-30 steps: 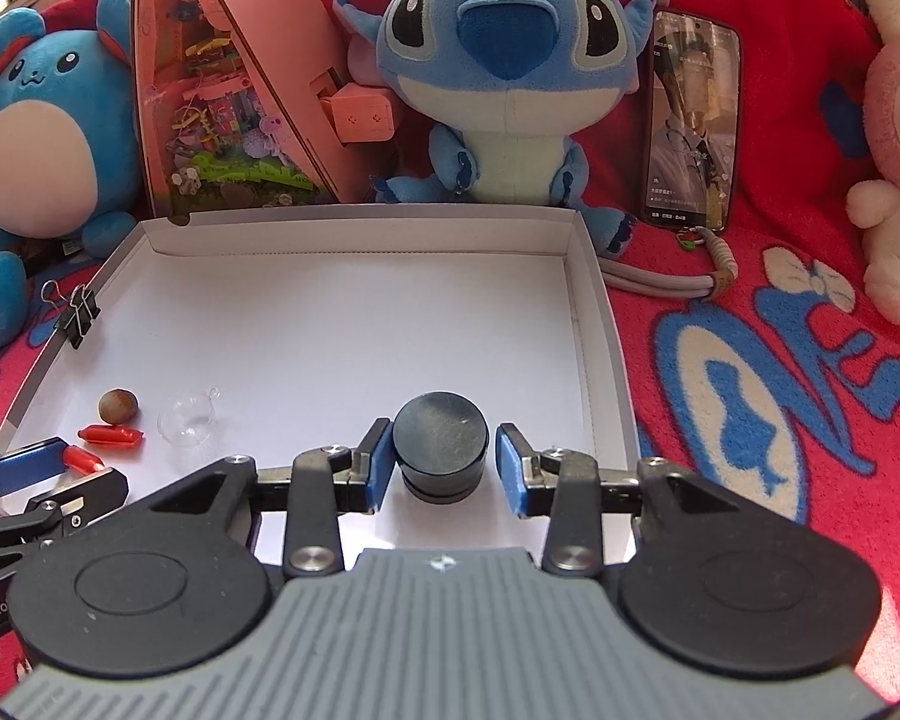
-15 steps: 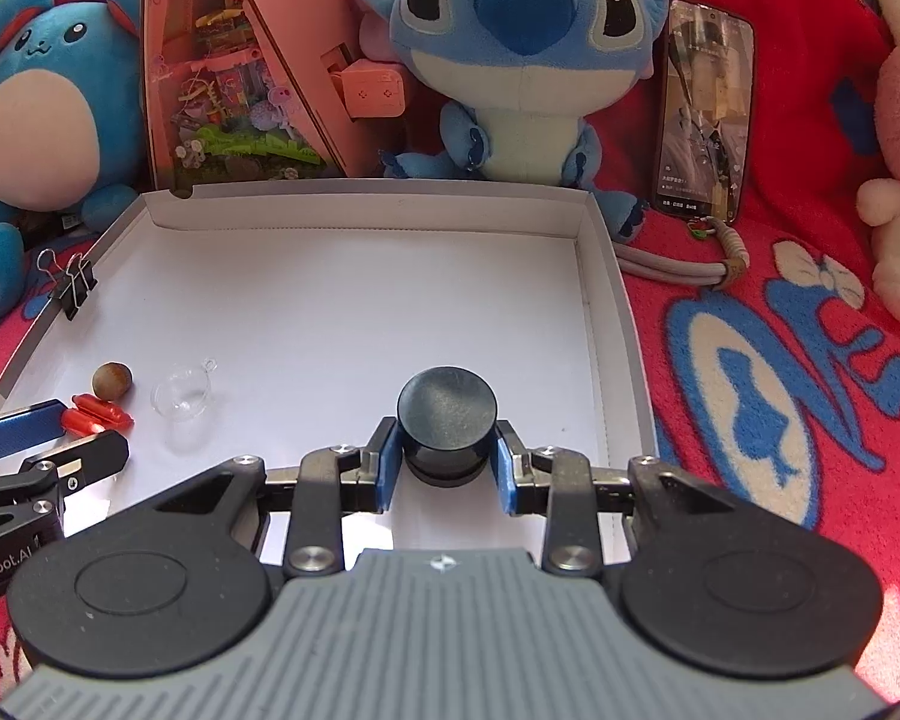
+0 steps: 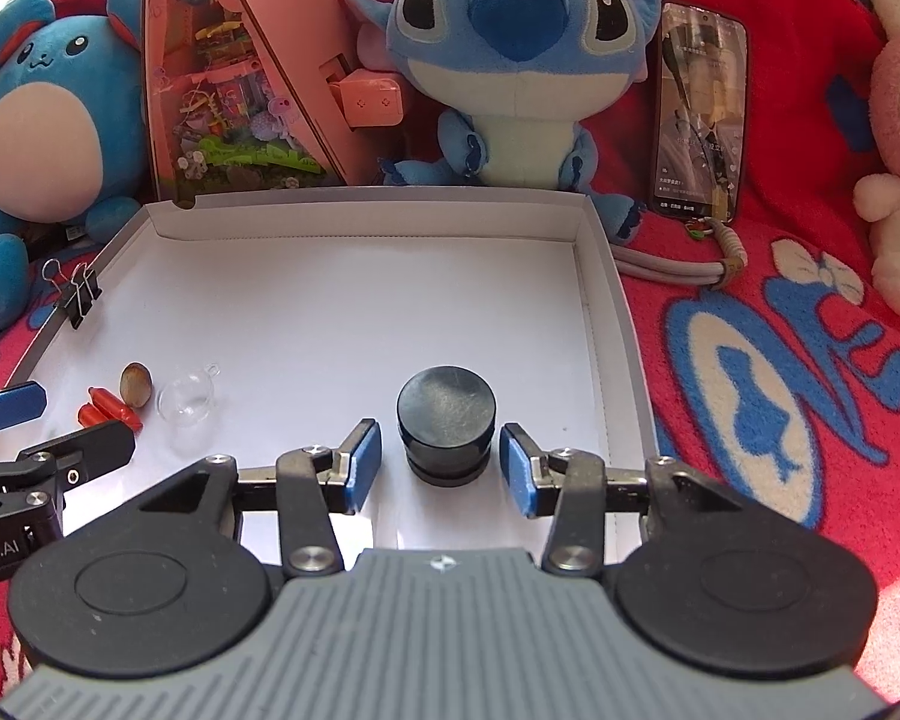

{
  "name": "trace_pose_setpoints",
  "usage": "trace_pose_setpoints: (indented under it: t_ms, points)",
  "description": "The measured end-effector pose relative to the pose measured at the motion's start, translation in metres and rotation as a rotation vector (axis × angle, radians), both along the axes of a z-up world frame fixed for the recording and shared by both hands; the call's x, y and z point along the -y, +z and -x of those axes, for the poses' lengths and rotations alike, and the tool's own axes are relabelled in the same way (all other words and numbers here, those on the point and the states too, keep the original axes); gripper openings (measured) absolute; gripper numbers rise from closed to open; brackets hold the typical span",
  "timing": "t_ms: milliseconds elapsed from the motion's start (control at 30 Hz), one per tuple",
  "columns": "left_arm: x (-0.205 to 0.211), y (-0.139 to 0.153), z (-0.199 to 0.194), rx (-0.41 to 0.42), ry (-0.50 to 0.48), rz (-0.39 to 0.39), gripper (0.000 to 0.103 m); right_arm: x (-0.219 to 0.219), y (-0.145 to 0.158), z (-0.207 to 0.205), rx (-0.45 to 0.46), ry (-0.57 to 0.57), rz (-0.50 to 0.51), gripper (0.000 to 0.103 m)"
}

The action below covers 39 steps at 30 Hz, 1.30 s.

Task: Organize rigid objects
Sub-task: 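Lower and open the left tool to drop the crayon while the right drops the puck, then lift both tools out of the box back toward the objects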

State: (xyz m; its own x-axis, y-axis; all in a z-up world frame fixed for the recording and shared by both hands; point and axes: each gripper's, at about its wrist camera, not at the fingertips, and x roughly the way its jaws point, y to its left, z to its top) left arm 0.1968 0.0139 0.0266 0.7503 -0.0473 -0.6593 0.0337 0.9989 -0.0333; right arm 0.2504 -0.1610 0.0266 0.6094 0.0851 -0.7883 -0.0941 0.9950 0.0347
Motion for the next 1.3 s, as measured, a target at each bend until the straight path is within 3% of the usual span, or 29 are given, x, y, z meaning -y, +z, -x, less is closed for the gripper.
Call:
trace_pose_setpoints:
  t_ms: [467, 867, 1300]
  points:
    - [0.001, 0.02, 0.04, 0.043, -0.056, -0.041, 0.084, 0.004, 0.024, 0.034, 0.086, 0.032, 0.01, 0.083]
    - [-0.001, 0.021, 0.08, 0.048, -0.099, -0.005, 0.085, -0.003, 0.039, 0.085, 0.168, 0.111, 0.017, 0.088]
    - [-0.002, 0.006, 0.114, 0.0, -0.138, 0.025, 0.085, -0.003, 0.034, 0.133, 0.197, 0.164, 0.015, 0.09]
